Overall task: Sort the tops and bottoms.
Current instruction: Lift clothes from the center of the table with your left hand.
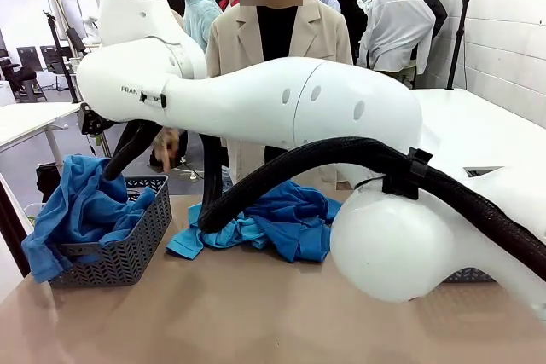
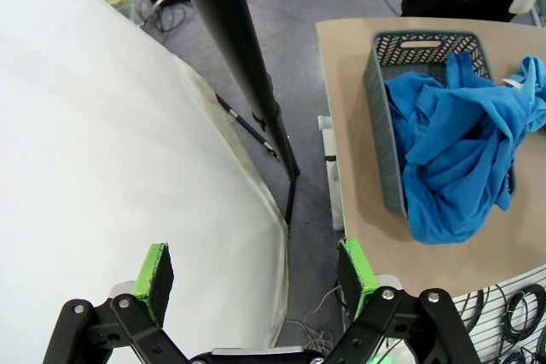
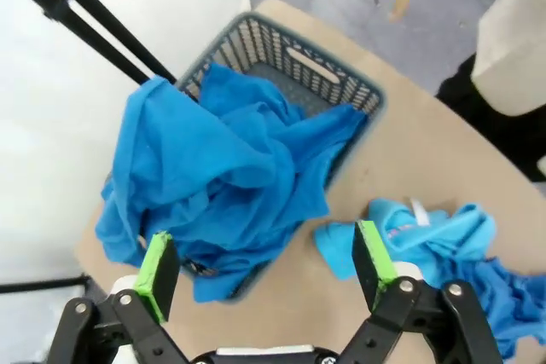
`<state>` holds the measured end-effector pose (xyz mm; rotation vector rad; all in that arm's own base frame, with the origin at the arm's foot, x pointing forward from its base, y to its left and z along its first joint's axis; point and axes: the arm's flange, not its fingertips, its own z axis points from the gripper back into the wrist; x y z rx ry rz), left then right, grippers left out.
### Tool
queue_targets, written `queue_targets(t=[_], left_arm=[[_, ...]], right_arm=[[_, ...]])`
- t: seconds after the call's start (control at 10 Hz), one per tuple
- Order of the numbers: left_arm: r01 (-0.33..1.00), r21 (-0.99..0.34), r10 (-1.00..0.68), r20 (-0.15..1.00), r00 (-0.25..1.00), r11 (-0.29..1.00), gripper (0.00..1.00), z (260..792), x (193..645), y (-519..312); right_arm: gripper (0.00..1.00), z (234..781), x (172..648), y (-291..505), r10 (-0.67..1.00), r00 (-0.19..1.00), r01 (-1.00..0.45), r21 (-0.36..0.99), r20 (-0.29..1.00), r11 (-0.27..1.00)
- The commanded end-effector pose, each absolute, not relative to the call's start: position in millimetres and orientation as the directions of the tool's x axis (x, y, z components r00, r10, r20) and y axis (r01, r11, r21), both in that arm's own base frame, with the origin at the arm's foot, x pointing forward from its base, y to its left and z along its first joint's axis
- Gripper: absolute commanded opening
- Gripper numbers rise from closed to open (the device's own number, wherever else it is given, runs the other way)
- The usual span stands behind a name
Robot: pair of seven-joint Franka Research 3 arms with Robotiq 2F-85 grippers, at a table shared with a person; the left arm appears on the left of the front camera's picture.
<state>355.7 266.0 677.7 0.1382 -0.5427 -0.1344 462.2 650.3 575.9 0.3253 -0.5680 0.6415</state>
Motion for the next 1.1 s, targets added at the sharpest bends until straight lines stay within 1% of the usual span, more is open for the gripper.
queue_targets(t=[0.0, 0.1, 0.2, 0.3, 0.4, 0.5, 0.6, 0.7, 0.8, 1.0], left_arm=[[0.083, 0.162, -0.155, 0.506, 0.848, 0.983, 1.00, 678, 356, 264], [0.083, 0.162, -0.155, 0.506, 0.848, 0.983, 1.00, 678, 356, 264], [0.083, 0.162, -0.155, 0.506, 0.848, 0.983, 1.00, 678, 356, 264], [0.083, 0.162, -0.155, 0.506, 0.848, 0.983, 1.00, 678, 356, 264], [0.083, 0.162, -0.155, 0.506, 0.848, 0.983, 1.00, 678, 356, 264], [0.083, 0.162, -0.155, 0.506, 0.848, 0.983, 1.00, 678, 356, 264], [0.083, 0.162, -0.155, 0.506, 0.848, 0.983, 1.00, 678, 356, 264], [0.083, 0.162, -0.155, 0.506, 0.848, 0.983, 1.00, 678, 356, 264], [0.083, 0.162, -0.155, 0.506, 0.848, 0.983, 1.00, 678, 356, 264], [0.083, 0.162, -0.155, 0.506, 0.848, 0.983, 1.00, 678, 356, 264]], right_arm=[[1.00, 610, 442, 574, 0.594, 0.619, -0.648, -0.094, 0.514, 0.756], [1.00, 627, 437, 526, 0.616, 0.655, -0.611, -0.173, 0.438, 0.772], [1.00, 640, 422, 473, 0.592, 0.720, -0.536, -0.254, 0.362, 0.805], [1.00, 644, 401, 425, 0.555, 0.782, -0.484, -0.283, 0.284, 0.828], [1.00, 641, 374, 381, 0.479, 0.851, -0.414, -0.285, 0.216, 0.864], [1.00, 634, 342, 338, 0.380, 0.900, -0.307, -0.305, 0.216, 0.901], [1.00, 626, 305, 299, 0.236, 0.945, -0.166, -0.292, 0.227, 0.942], [1.00, 621, 270, 278, 0.162, 0.965, -0.106, -0.262, 0.204, 0.959], [1.00, 744, 427, 407, 0.358, 0.912, -0.287, -0.313, 0.201, 0.905], [1.00, 744, 427, 407, 0.358, 0.912, -0.287, -0.313, 0.201, 0.905]])
